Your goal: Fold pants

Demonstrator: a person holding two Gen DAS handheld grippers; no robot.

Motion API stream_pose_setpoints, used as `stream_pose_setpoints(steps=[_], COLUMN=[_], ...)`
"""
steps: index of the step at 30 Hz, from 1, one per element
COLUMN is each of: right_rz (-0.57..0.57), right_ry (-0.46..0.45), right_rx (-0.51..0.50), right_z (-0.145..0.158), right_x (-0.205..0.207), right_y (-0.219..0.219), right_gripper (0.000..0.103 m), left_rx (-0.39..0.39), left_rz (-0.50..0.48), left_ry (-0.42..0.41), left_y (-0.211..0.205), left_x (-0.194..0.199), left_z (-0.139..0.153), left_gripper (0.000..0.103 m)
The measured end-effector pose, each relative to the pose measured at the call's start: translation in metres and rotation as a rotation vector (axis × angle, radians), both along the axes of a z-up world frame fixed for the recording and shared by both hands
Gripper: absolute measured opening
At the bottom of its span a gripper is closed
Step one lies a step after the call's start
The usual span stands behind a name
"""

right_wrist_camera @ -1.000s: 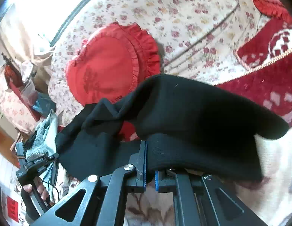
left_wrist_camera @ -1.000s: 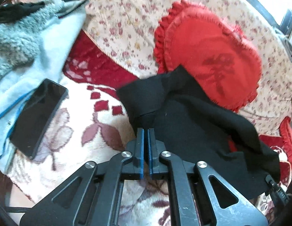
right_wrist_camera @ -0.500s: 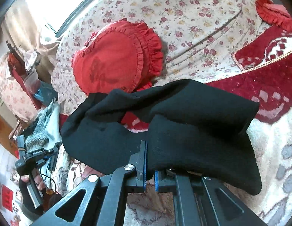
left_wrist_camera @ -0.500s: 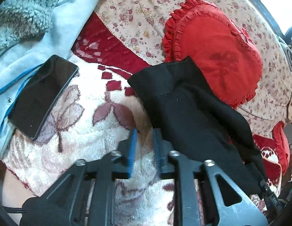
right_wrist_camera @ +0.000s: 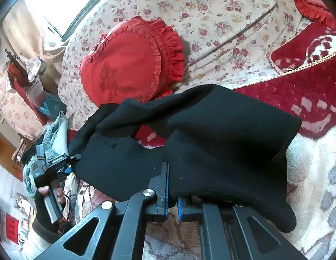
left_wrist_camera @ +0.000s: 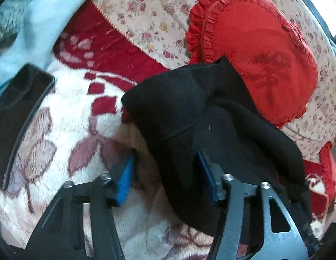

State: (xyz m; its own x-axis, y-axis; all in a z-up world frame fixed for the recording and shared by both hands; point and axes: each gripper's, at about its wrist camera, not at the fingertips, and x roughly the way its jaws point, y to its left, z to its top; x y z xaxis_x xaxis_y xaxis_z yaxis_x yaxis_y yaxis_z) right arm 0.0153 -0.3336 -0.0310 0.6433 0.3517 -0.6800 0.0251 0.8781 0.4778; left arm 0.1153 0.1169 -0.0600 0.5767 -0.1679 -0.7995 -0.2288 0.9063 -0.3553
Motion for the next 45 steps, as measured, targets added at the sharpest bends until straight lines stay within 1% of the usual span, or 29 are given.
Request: stream_pose_setpoints(steps=[2, 3, 5, 9, 13, 15, 19, 21, 23, 24, 26, 28, 29, 30, 32, 34, 37, 39, 41, 43, 44, 45], right_rz=[-0.002, -0.003, -0.004, -0.006, -0.011, -0.009, 0.014, 0.021, 0.024, 0.022, 0.014, -0.017, -0.031, -0.045, -0.087, -0.125, -0.173, -0.198, -0.23, -0.234, -0.233, -0.232], right_ry=[0.002, 0.0, -0.009, -0.036, -0.059, -0.073, -0.078, -0.052, -0.014, 0.013, 0.105, 0.14, 0.145, 0.146, 0.137, 0.131, 0.136, 0.145, 0.161, 0.165, 0.148, 0.123], right_rx=[0.004, 0.006, 0.01, 0.009, 0.013, 0.016, -0.003, -0.011, -0.02, -0.025, -0.033, -0.018, -0.001, 0.01, -0.018, -0.014, 0.061, 0.107, 0.149, 0.141, 0.119, 0.076], right_z=[-0.002, -0.002, 0.0, 0.009, 0.02, 0.029, 0.041, 0.037, 0.026, 0.019, -0.002, -0.015, -0.017, -0.017, -0.012, -0.009, -0.015, -0.022, -0.034, -0.04, -0.037, -0.031], right_x=[0.0, 0.0, -0.002, -0.008, -0.02, -0.028, -0.048, -0.056, -0.061, -0.061, -0.059, -0.06, -0.061, -0.063, -0.068, -0.074, -0.076, -0.074, -0.071, -0.067, -0.066, -0.066], right_y=[-0.001, 0.0, 0.0, 0.001, -0.002, -0.004, -0.005, -0.004, -0.004, -0.003, -0.005, -0.009, -0.011, -0.015, -0.024, -0.036, -0.055, -0.063, -0.069, -0.071, -0.07, -0.067], right_gripper=[0.005, 0.005, 0.005, 0.005, 0.005, 0.005, 0.005, 0.005, 0.005, 0.005, 0.005, 0.007, 0.01, 0.017, 0.024, 0.025, 0.029, 0.031, 0.032, 0.031, 0.026, 0.016], left_rx=[0.005, 0.02, 0.049, 0.055, 0.045, 0.052, 0.043, 0.04, 0.055, 0.064, 0.059, 0.06, 0.07, 0.084, 0.106, 0.139, 0.188, 0.2, 0.19, 0.2, 0.208, 0.221], left_rz=[-0.033, -0.034, -0.037, -0.045, -0.068, -0.072, -0.065, -0.062, -0.065, -0.066, -0.067, -0.066, -0.065, -0.066, -0.068, -0.069, -0.063, -0.058, -0.06, -0.077, -0.085, -0.092], left_ry=[-0.004, -0.007, -0.014, -0.046, -0.082, -0.102, -0.087, -0.059, -0.026, -0.002, 0.038, 0.047, 0.042, 0.038, 0.029, 0.019, 0.0, -0.016, -0.031, -0.028, -0.026, -0.025], left_y=[-0.006, -0.009, -0.015, -0.021, -0.024, -0.023, -0.011, -0.005, -0.006, -0.006, -0.005, -0.003, -0.003, -0.003, -0.002, -0.002, -0.003, -0.003, -0.001, -0.005, -0.008, -0.011], left_x=[0.0, -0.002, -0.007, -0.026, -0.054, -0.071, -0.107, -0.125, -0.135, -0.139, -0.142, -0.146, -0.149, -0.151, -0.155, -0.16, -0.169, -0.174, -0.179, -0.179, -0.179, -0.178], left_z=[0.004, 0.008, 0.014, 0.03, 0.05, 0.059, 0.059, 0.048, 0.035, 0.025, 0.01, 0.005, 0.007, 0.011, 0.017, 0.025, 0.034, 0.042, 0.049, 0.053, 0.054, 0.055], left_gripper=[0.015, 0.011, 0.01, 0.009, 0.009, 0.009, 0.009, 0.009, 0.009, 0.009, 0.009, 0.012, 0.016, 0.019, 0.022, 0.023, 0.023, 0.023, 0.023, 0.029, 0.034, 0.036])
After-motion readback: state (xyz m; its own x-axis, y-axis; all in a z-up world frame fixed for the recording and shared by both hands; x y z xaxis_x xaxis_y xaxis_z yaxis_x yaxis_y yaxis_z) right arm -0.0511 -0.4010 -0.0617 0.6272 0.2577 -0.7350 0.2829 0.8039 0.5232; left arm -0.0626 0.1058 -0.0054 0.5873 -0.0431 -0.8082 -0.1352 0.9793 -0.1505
